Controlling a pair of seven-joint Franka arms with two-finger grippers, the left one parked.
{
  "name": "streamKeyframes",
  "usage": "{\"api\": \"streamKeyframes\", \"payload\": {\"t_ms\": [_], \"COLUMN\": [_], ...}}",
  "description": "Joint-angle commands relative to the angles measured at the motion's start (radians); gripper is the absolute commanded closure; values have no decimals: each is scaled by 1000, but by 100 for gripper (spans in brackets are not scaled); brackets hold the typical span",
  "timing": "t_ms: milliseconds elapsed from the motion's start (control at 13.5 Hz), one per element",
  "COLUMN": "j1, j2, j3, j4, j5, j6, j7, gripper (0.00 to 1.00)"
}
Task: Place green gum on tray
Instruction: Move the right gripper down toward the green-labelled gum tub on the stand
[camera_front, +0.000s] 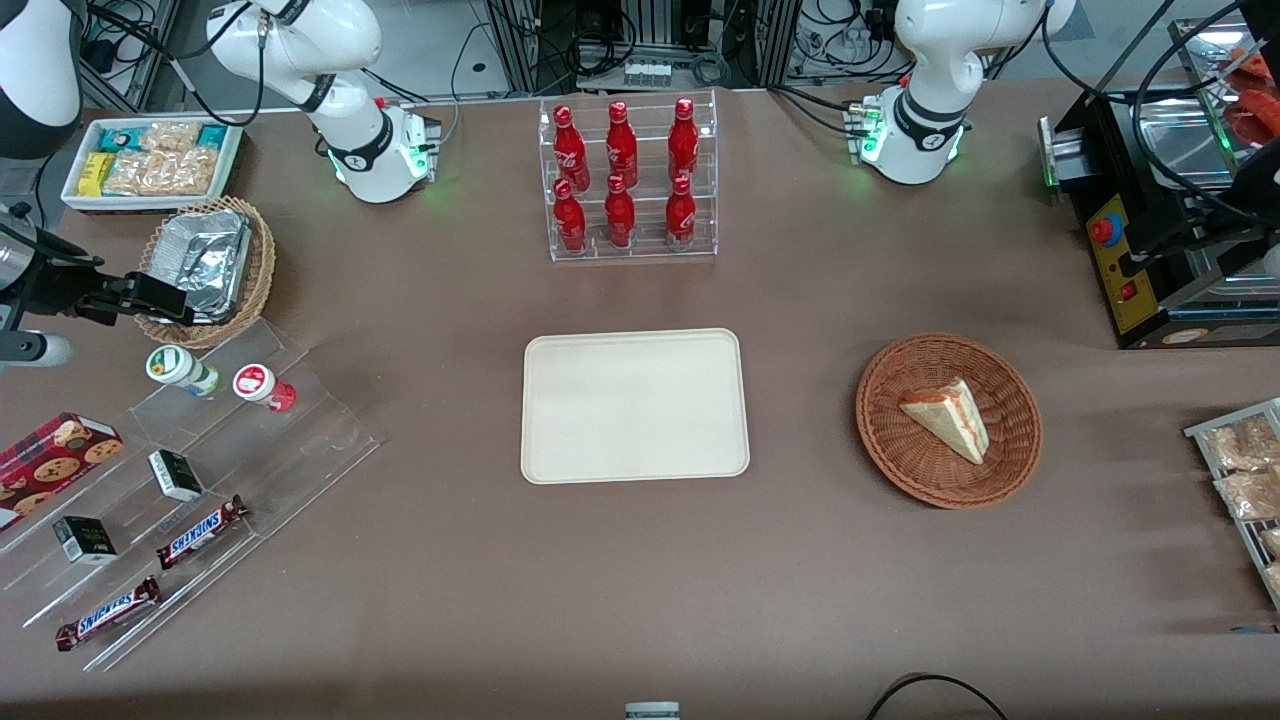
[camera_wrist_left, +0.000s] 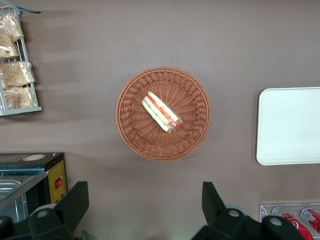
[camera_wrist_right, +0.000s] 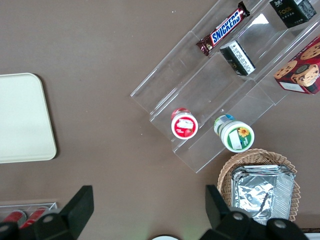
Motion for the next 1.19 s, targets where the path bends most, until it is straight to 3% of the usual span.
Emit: {"api": "streamKeyframes", "payload": {"t_ms": [0, 370, 519, 815, 1111], "j1": [-10, -12, -56, -90, -96], "j2": [17, 38, 38, -11, -100], "j3": [0, -6, -6, -17, -84], "j4": [30, 7, -45, -205, -423], "j5": [-14, -17, -14, -16, -16], "j6": [-14, -28, 12, 189, 404], "j7": [0, -28, -48, -271, -535], "gripper": [1, 1, 1, 1, 1]}}
